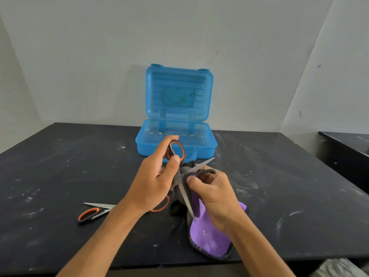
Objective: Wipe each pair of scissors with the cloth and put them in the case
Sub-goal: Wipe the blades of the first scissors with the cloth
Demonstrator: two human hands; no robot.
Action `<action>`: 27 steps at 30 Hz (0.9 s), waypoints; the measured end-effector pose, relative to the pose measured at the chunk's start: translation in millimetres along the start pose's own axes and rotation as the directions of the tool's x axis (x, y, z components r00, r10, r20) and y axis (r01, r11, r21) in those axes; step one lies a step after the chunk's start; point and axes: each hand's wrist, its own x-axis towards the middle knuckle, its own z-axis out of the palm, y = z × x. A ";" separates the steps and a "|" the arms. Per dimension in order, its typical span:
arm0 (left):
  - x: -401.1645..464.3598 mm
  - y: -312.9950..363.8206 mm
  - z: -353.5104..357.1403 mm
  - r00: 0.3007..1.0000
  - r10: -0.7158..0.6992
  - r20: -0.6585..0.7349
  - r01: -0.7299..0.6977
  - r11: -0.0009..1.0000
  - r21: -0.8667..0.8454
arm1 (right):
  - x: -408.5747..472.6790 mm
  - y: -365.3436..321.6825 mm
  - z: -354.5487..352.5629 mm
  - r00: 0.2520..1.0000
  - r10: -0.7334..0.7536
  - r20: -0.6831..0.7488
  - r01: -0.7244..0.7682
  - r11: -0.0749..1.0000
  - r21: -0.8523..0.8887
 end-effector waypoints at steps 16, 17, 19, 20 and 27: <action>0.0 -0.3 3.3 1.000 0.023 -0.013 -0.023 1.000 -0.020 | 3.6 4.2 0.1 0.990 0.027 -0.136 -0.027 1.000 0.005; 0.2 -0.2 3.6 1.000 0.025 -0.018 -0.026 1.000 -0.018 | 2.6 3.9 0.2 0.993 0.036 -0.116 -0.031 0.998 0.048; -0.2 0.5 3.3 0.999 0.033 -0.018 -0.033 0.999 -0.017 | -0.5 2.5 -1.1 0.998 0.033 -0.062 -0.027 0.995 0.094; -0.9 0.6 2.9 0.999 0.038 -0.016 -0.038 0.999 -0.016 | -1.7 1.6 -1.5 0.999 0.025 -0.037 -0.020 0.994 0.111; -5.0 1.2 3.5 0.998 0.053 -0.032 -0.052 0.999 0.003 | 1.8 7.3 4.0 0.972 0.050 -0.229 -0.036 0.997 0.062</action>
